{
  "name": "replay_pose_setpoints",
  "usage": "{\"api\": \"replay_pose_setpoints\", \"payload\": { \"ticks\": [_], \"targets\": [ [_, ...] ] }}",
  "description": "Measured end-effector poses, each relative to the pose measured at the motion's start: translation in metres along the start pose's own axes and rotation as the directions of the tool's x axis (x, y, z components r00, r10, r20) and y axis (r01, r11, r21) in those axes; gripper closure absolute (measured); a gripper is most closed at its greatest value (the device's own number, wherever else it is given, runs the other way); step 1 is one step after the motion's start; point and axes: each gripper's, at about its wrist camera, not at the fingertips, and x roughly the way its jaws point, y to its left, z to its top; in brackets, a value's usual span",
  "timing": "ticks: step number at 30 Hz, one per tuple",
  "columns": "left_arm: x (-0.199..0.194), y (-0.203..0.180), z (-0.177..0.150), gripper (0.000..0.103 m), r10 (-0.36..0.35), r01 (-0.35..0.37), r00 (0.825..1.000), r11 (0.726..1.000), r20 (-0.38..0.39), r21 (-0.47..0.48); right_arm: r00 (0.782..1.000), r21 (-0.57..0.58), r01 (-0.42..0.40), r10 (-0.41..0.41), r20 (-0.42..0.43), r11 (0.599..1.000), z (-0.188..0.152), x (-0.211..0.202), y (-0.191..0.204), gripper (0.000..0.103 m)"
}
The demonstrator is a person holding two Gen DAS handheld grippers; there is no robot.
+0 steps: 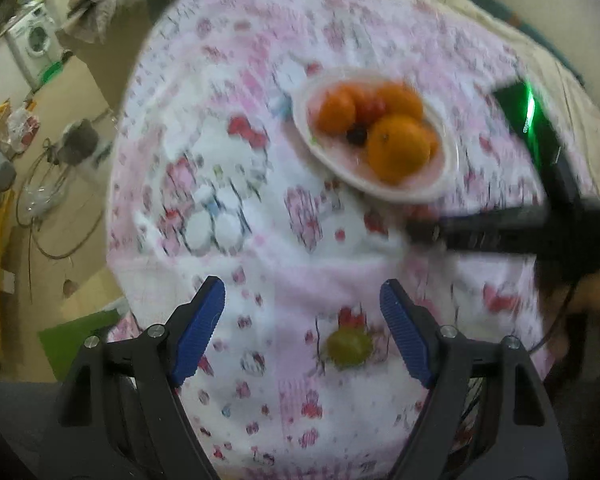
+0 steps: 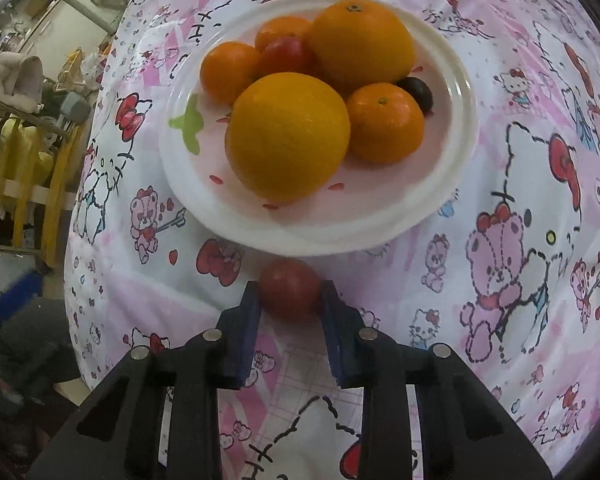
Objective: Organize fruits
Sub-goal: 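Grasp a small red tomato with the right tool while the left tool grasps a green grape, then carry the tomato and the green grape over the plate with both tools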
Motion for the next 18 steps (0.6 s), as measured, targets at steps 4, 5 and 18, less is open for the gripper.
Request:
{"api": "replay_pose_setpoints", "payload": {
  "ticks": [4,5,18],
  "targets": [
    [0.022,-0.013,-0.016,0.028,-0.067,0.073,0.989,0.997,-0.133,0.040,0.999,0.023,-0.031,0.031,0.016,0.999,-0.004,-0.010,-0.011,0.072],
    [0.024,-0.020,-0.019,0.028,-0.057,0.067,0.989,0.996,-0.134,0.066,0.999,0.027,-0.035,0.035,0.021,0.999,-0.005,-0.012,-0.012,0.072],
    [0.045,-0.044,-0.023,0.078,0.036,-0.001,0.979,0.985,-0.199,0.175,0.990,0.074,-0.105,0.097,0.100,0.992,-0.035,-0.055,-0.051,0.073]
  ]
}}
